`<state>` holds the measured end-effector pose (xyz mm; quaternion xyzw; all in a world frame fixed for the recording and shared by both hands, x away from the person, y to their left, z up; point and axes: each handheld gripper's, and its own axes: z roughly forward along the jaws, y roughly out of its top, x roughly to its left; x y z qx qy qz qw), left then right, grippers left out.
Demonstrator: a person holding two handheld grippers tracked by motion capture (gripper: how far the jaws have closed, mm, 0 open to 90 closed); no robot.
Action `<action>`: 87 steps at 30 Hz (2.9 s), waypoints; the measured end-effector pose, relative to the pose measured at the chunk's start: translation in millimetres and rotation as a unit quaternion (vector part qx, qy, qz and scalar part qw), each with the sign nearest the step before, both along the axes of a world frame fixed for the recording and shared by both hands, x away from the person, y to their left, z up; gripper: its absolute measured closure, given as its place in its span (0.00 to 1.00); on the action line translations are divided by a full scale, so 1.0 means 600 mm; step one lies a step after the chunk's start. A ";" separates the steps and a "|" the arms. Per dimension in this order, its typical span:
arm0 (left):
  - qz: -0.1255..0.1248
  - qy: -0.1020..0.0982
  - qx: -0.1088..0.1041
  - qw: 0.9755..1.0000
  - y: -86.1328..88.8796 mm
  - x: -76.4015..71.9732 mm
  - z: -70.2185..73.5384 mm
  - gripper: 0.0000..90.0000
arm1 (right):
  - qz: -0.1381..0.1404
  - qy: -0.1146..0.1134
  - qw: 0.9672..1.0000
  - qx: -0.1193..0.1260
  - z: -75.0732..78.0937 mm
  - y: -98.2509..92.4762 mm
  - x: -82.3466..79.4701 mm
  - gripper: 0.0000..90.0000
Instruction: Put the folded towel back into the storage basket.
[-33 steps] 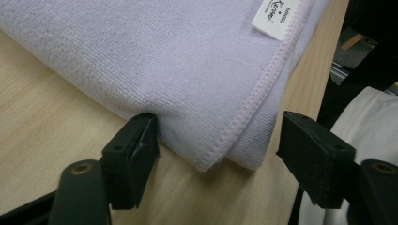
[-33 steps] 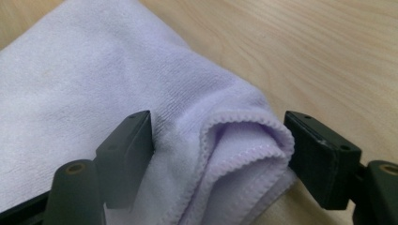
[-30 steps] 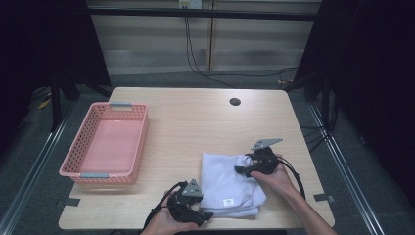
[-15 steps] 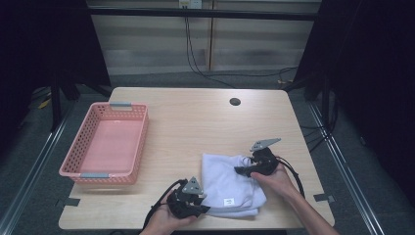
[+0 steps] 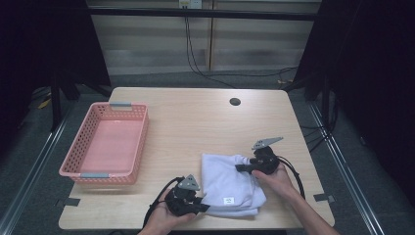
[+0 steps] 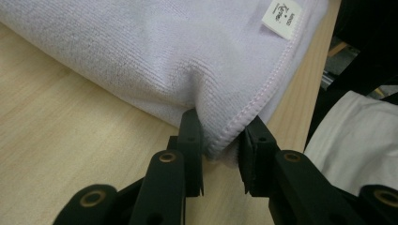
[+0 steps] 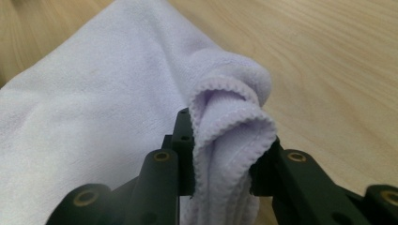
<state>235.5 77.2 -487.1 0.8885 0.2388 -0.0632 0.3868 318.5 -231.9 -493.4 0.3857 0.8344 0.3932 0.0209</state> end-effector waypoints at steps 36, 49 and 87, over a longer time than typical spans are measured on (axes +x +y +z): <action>0.038 -0.039 -0.055 0.997 0.041 0.046 0.107 0.82 | -0.002 -0.039 0.998 0.053 0.102 0.001 0.056 0.79; 0.065 -0.061 -0.081 0.993 0.093 0.067 0.146 0.83 | 0.012 -0.059 0.996 0.068 0.154 0.048 0.096 0.79; 0.205 -0.081 -0.122 0.968 0.378 0.097 0.216 0.84 | 0.082 -0.061 0.991 0.086 0.240 0.340 0.224 0.80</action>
